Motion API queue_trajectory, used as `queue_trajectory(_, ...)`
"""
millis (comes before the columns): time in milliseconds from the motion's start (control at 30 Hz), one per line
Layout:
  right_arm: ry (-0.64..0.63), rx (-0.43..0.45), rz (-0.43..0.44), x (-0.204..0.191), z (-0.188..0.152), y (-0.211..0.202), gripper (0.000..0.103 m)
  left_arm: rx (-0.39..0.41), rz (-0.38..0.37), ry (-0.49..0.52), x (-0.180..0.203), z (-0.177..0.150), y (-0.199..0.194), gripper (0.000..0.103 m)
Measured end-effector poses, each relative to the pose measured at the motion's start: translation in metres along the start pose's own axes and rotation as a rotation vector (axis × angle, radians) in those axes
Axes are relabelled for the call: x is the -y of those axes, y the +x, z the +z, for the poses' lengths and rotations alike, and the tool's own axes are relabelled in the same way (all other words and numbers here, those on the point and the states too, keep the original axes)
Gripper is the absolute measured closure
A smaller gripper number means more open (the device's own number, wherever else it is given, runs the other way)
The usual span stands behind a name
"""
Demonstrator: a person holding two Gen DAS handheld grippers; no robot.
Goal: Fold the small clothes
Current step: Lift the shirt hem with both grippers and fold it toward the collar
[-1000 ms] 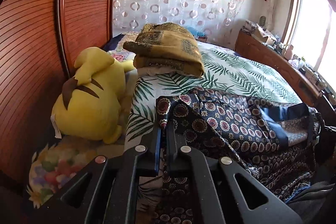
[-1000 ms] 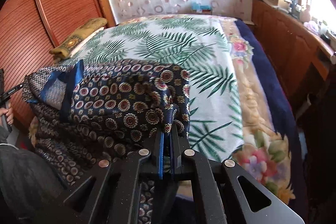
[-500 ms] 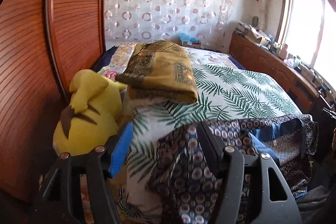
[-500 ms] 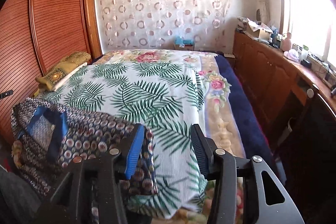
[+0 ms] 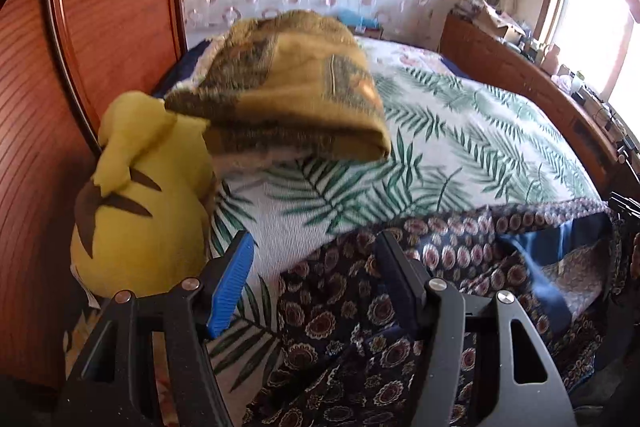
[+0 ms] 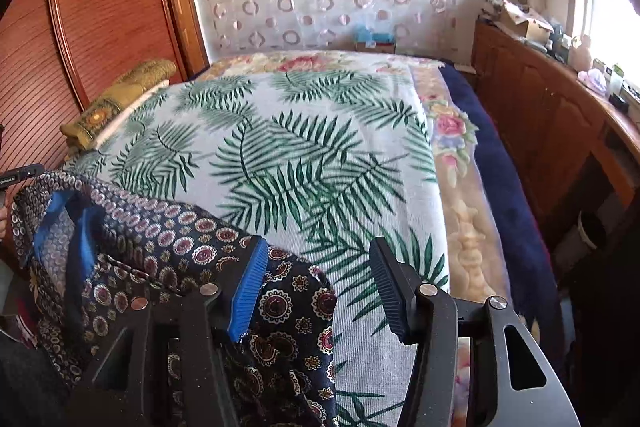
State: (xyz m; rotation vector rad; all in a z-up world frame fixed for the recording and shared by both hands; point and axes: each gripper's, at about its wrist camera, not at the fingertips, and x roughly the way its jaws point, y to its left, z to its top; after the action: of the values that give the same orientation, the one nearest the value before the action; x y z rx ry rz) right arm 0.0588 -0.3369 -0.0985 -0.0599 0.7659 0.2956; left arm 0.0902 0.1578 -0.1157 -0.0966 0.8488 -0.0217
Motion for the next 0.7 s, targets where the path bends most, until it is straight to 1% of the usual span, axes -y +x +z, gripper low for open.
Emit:
queue_trajectory(133,0.021,-0.044,0.041,0.002,-0.002,0.009,0.048,-0.038,0.000,-0.003,-0.001,-0.011,0.008,0.039)
queue_trajectory(333,0.024,-0.093,0.073,0.001,-0.002,0.018,0.048,-0.081,-0.010,-0.013,-0.001,-0.026,0.019,0.039)
queue_trajectory(433,0.007,-0.112,0.089,-0.005,-0.003,0.025,0.048,-0.074,-0.004,-0.001,0.002,-0.028,0.017,0.039)
queue_trajectory(500,-0.015,-0.113,0.079,-0.009,-0.002,0.027,0.048,-0.076,-0.005,-0.001,0.002,-0.029,0.017,0.039)
queue_trajectory(700,-0.052,-0.121,0.082,-0.018,0.001,0.033,0.048,-0.071,-0.002,0.020,0.006,-0.029,0.017,0.043)
